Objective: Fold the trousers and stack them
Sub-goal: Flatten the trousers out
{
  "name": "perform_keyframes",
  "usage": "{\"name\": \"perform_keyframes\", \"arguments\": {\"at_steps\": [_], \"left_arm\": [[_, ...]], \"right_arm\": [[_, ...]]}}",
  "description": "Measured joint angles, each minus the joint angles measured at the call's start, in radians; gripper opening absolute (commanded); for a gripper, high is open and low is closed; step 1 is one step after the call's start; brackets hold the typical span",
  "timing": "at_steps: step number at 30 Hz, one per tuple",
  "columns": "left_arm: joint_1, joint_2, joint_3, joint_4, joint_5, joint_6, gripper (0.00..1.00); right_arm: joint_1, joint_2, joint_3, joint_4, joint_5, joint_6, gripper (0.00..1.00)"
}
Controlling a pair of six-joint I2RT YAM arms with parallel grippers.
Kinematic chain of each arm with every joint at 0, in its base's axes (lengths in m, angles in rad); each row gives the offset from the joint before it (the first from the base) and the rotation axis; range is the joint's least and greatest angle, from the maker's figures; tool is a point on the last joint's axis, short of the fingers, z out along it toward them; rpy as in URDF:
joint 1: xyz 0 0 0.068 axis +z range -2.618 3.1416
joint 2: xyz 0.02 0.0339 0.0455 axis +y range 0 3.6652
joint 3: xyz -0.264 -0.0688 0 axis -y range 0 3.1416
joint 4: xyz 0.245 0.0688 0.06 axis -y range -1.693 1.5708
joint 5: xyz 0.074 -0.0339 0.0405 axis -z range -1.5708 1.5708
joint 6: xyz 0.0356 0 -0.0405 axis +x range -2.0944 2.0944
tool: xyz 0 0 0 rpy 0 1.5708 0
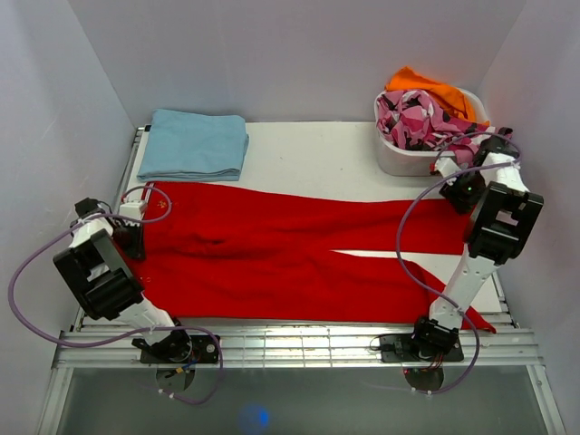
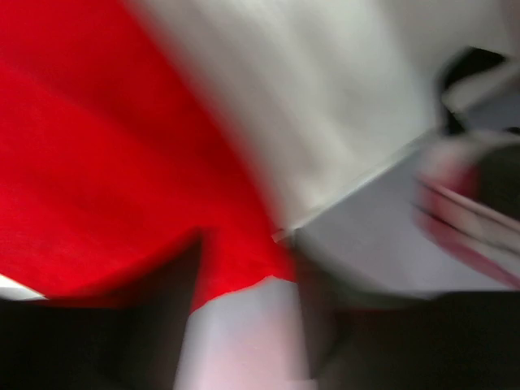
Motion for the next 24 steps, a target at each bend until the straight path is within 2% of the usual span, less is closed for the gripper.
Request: {"name": "perform_keyframes", "arguments": {"at_steps": [1,2,4,8,12,13,16,19,24], "left_arm": [[0.000,0.000,0.005,-0.004,0.000,-0.002,0.35],[0.000,0.000,0.016,-0.011,0.004,0.000,0.37],[0.001,-0.005,0.037,-0.024,0.021,0.006,0.42],[0.001,-0.054,0.079,-0.071,0.077,0.019,0.46],[-0.016,-0.101,0.151,-0.101,0.127,0.025,0.47],[-0.023,-0.110,0.155,-0.101,0.135,0.027,0.47],[-0.043,-0.117,0.149,-0.113,0.156,0.029,0.47],[-0.055,-0.116,0.126,-0.125,0.172,0.027,0.47],[-0.055,-0.110,0.109,-0.135,0.173,0.020,0.47]], "right_arm": [[0.014,-0.016,-0.046,0.037,0.022,0.011,0.80],[0.029,-0.041,-0.092,0.054,0.040,0.027,0.91],[0.055,-0.109,-0.165,0.060,0.059,0.059,0.92],[0.058,-0.289,-0.192,0.021,0.039,0.078,0.81],[0.028,-0.484,-0.200,-0.115,-0.005,0.034,0.82],[0.021,-0.567,-0.260,-0.162,-0.006,0.006,0.83],[0.008,-0.640,-0.394,-0.216,-0.003,-0.022,0.84],[-0.027,-0.612,-0.562,-0.292,0.002,-0.037,0.84],[-0.078,-0.537,-0.635,-0.317,-0.046,-0.018,0.85]]}}
